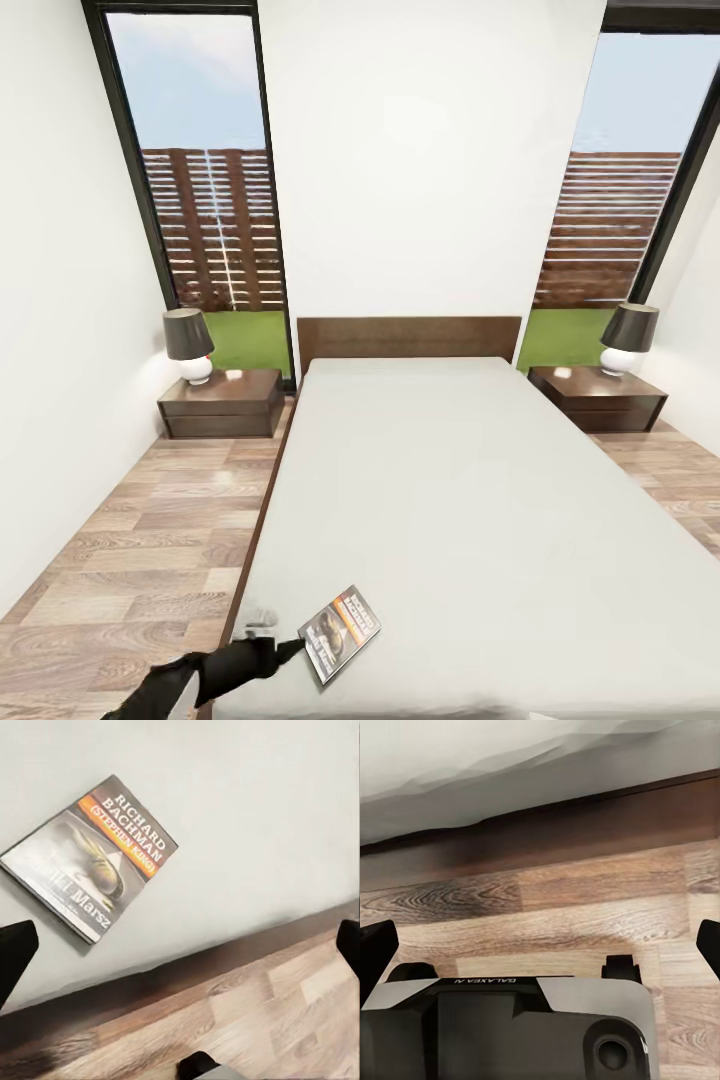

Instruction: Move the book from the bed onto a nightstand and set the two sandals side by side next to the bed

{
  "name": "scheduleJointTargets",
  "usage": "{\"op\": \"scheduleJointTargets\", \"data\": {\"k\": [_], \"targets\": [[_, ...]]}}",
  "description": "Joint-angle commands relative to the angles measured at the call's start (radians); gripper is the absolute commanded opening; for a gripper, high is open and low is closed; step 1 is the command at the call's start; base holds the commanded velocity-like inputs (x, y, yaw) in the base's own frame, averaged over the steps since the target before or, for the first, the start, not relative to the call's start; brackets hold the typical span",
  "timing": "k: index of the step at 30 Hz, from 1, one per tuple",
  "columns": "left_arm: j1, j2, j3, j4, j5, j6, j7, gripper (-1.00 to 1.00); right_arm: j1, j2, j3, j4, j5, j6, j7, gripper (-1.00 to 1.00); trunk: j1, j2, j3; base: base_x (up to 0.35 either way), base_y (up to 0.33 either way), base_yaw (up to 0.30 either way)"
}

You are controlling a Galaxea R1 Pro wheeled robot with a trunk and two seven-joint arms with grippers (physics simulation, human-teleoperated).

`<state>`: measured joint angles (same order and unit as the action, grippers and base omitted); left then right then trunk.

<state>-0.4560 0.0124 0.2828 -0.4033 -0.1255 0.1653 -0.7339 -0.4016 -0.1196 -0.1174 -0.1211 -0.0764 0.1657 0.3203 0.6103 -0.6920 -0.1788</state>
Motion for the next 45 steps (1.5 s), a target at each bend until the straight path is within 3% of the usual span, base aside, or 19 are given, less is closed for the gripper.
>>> {"op": "scheduleJointTargets", "data": {"k": [1, 5, 6, 9, 11, 13, 15, 16, 17, 18, 19, 21, 22, 23, 24, 25, 28, 33, 45], "targets": [[-0.001, -0.002, 0.007, -0.074, -0.01, 0.067, -0.073, 1.0, 0.0, 0.0, -0.005, -0.002, -0.008, 0.009, 0.003, 1.0, 0.0, -0.001, -0.002, 0.0, 0.0, 0.0], [-0.002, -0.016, 0.005, -0.271, -0.01, 0.22, -0.218, 1.0, 0.0, 0.0, -0.005, -0.002, -0.008, 0.009, 0.003, 1.0, 0.0, -0.001, -0.002, 0.0, 0.0, 0.0], [-0.003, -0.029, 0.004, -0.342, -0.008, 0.268, -0.24, 1.0, 0.0, 0.0, -0.005, -0.002, -0.008, 0.009, 0.003, 1.0, 0.0, -0.001, -0.002, 0.0, 0.0, 0.0], [-0.026, -0.099, 0.004, -0.576, 0.0, 0.431, -0.259, 1.0, 0.0, 0.0, -0.005, -0.002, -0.008, 0.009, 0.003, 1.0, 0.0, -0.001, -0.002, 0.0, 0.0, 0.0], [-0.051, -0.13, 0.003, -0.633, 0.001, 0.468, -0.223, 1.0, 0.0, 0.0, -0.005, -0.002, -0.008, 0.009, 0.003, 1.0, 0.0, -0.001, -0.002, 0.0, 0.0, 0.0], [-0.083, -0.158, 0.002, -0.662, 0.004, 0.487, -0.134, 1.0, 0.0, 0.0, -0.005, -0.002, -0.008, 0.009, 0.003, 1.0, 0.0, -0.001, -0.002, 0.0, 0.0, 0.0], [-0.109, -0.186, 0.001, -0.673, 0.012, 0.493, 0.003, 1.0, 0.0, 0.0, -0.005, -0.002, -0.008, 0.009, 0.003, 1.0, 0.0, -0.001, -0.002, 0.0, 0.0, 0.0], [-0.12, -0.187, 0.0, -0.673, 0.027, 0.488, 0.109, 1.0, 0.0, 0.0, -0.005, -0.002, -0.008, 0.009, 0.003, 1.0, 0.0, -0.001, -0.002, 0.0, 0.0, 0.0], [-0.124, -0.187, 0.0, -0.672, 0.04, 0.48, 0.162, 1.0, 0.0, 0.0, -0.005, -0.002, -0.008, 0.009, 0.003, 1.0, 0.0, -0.001, -0.002, 0.0, 0.0, 0.0], [-0.13, -0.187, -0.003, -0.67, 0.074, 0.455, 0.267, 1.0, 0.0, 0.0, -0.005, -0.002, -0.008, 0.009, 0.003, 1.0, 0.0, -0.001, -0.002, 0.0, 0.0, 0.0], [-0.133, -0.187, -0.006, -0.669, 0.095, 0.437, 0.317, 1.0, 0.0, 0.0, -0.005, -0.002, -0.008, 0.009, 0.003, 1.0, 0.0, -0.001, -0.002, 0.0, 0.0, 0.0], [-0.138, -0.187, -0.038, -0.666, 0.195, 0.347, 0.498, 1.0, 0.0, 0.0, -0.005, -0.002, -0.008, 0.009, 0.003, 1.0, 0.0, -0.001, -0.002, 0.0, 0.0, 0.0], [-0.139, -0.187, -0.052, -0.665, 0.221, 0.323, 0.538, 1.0, 0.0, 0.0, -0.005, -0.002, -0.008, 0.009, 0.003, 1.0, 0.0, -0.001, -0.002, 0.0, 0.0, 0.0], [-0.14, -0.187, -0.089, -0.659, 0.266, 0.28, 0.614, 1.0, 0.0, 0.0, -0.005, -0.002, -0.008, 0.009, 0.003, 1.0, 0.0, -0.001, -0.002, 0.0, 0.0, 0.0], [-0.141, -0.187, -0.112, -0.651, 0.284, 0.26, 0.65, 1.0, 0.0, 0.0, -0.005, -0.002, -0.008, 0.009, 0.003, 1.0, 0.0, -0.001, -0.002, 0.0, 0.0, 0.0], [-0.141, -0.187, -0.16, -0.627, 0.311, 0.224, 0.715, 1.0, 0.0, 0.0, -0.005, -0.002, -0.008, 0.009, 0.003, 1.0, 0.0, -0.001, -0.002, 0.0, 0.0, 0.0], [-0.142, -0.187, -0.245, -0.546, 0.339, 0.162, 0.809, 1.0, 0.0, 0.0, -0.005, -0.002, -0.008, 0.009, 0.003, 1.0, 0.0, -0.001, -0.002, 0.0, 0.0, 0.0], [-0.142, -0.187, -0.31, -0.444, 0.355, 0.097, 0.867, 1.0, 0.0, 0.0, -0.005, -0.003, -0.008, 0.009, 0.003, 1.0, 0.0, -0.001, -0.006, 0.0, 0.0, 0.0], [-0.142, -0.187, -0.327, -0.393, 0.361, 0.089, 0.878, 1.0, 0.0, 0.0, -0.005, -0.003, -0.008, 0.009, 0.003, 1.0, 0.0, -0.001, -0.024, 0.0, 0.0, 0.0]]}}
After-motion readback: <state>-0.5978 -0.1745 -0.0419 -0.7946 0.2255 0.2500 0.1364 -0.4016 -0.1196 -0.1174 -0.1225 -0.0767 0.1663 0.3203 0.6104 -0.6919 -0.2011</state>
